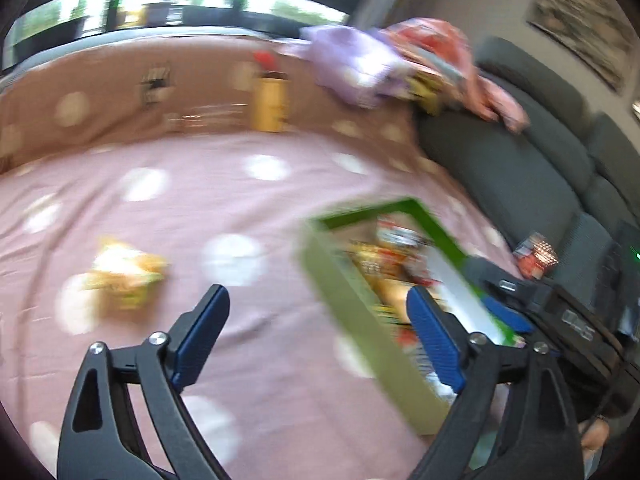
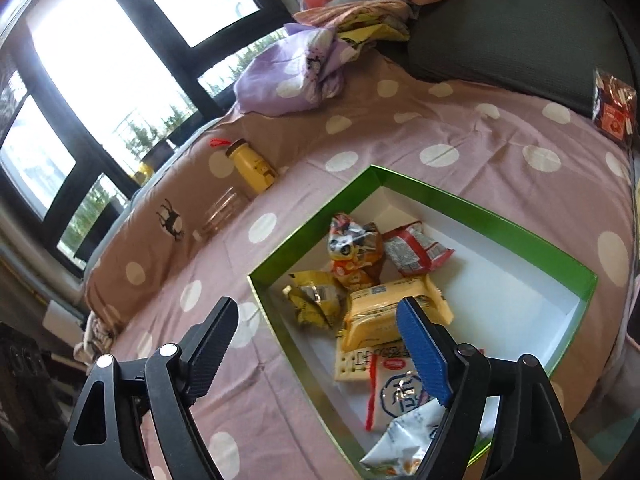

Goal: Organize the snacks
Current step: 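Move the right gripper back to the yellow-green corn snack bag, then grasp the yellow-green corn snack bag with the right gripper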

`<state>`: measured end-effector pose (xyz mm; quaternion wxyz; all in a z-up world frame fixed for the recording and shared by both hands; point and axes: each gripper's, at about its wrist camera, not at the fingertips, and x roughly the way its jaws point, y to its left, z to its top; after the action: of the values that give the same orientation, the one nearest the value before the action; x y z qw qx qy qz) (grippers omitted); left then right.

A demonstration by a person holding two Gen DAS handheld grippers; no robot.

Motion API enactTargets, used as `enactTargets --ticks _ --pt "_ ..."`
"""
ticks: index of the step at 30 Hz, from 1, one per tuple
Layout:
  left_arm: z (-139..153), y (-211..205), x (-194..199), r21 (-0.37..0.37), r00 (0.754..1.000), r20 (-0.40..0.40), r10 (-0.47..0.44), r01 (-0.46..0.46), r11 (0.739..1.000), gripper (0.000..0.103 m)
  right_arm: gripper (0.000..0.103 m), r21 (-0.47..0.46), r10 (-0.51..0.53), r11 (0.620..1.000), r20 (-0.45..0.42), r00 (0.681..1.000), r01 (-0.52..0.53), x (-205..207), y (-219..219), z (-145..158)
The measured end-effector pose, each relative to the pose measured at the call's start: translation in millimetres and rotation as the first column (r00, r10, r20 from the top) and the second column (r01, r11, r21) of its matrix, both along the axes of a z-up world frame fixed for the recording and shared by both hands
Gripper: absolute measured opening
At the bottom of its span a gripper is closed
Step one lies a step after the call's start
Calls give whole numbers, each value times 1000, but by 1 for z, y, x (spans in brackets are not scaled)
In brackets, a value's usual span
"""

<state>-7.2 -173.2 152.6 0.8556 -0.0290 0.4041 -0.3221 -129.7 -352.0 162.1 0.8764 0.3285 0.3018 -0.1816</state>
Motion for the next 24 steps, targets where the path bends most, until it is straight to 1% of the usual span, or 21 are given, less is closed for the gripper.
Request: enactTargets --ticks 3,4,6,8,10,13,14,15,16,18,19,20,21,22,24 --pt "0 43 19 52 992 2 127 -127 991 95 84 -16 72 997 -9 997 -72 17 23 9" --pt "-2 60 27 58 985 -11 173 -172 983 96 84 -17 104 994 -7 995 -104 26 33 13" --pt "-8 87 40 57 969 -39 246 -243 968 97 86 10 161 987 9 987 -161 43 48 19" --pt "-18 110 55 55 951 -75 301 -297 953 98 89 72 264 961 33 964 -266 69 67 20" --pt "-32 124 67 58 936 -115 332 -327 943 98 89 156 362 919 37 932 -363 103 83 12" --pt "-55 130 83 58 922 -170 348 -343 937 98 89 228 419 883 6 908 -409 151 102 -11" --pt "-61 130 87 59 920 -182 347 -342 938 98 89 244 434 876 -19 901 -417 164 108 -20" --pt "-68 128 90 61 920 -192 342 -337 940 98 89 269 448 867 -56 892 -419 180 115 -33" --pt "-74 126 94 65 921 -196 337 -331 941 97 89 288 457 861 -78 886 -419 191 120 -44" --pt "-82 124 103 74 921 -208 330 -322 944 96 89 330 493 838 -114 862 -435 214 131 -67" --pt "-87 123 106 66 921 -216 325 -318 946 92 89 349 514 824 -131 848 -446 223 137 -77" --pt "-91 122 110 53 922 -231 311 -308 950 90 89 365 530 814 -148 835 -452 230 142 -88" --pt "-95 120 114 42 923 -245 297 -296 954 87 89 368 539 810 -163 826 -457 236 147 -95" --pt "-100 118 118 35 924 -257 283 -284 958 81 89 355 545 813 -185 818 -462 241 151 -102" --pt "-107 115 122 40 926 -263 272 -271 962 78 89 328 546 822 -221 808 -466 246 157 -109"
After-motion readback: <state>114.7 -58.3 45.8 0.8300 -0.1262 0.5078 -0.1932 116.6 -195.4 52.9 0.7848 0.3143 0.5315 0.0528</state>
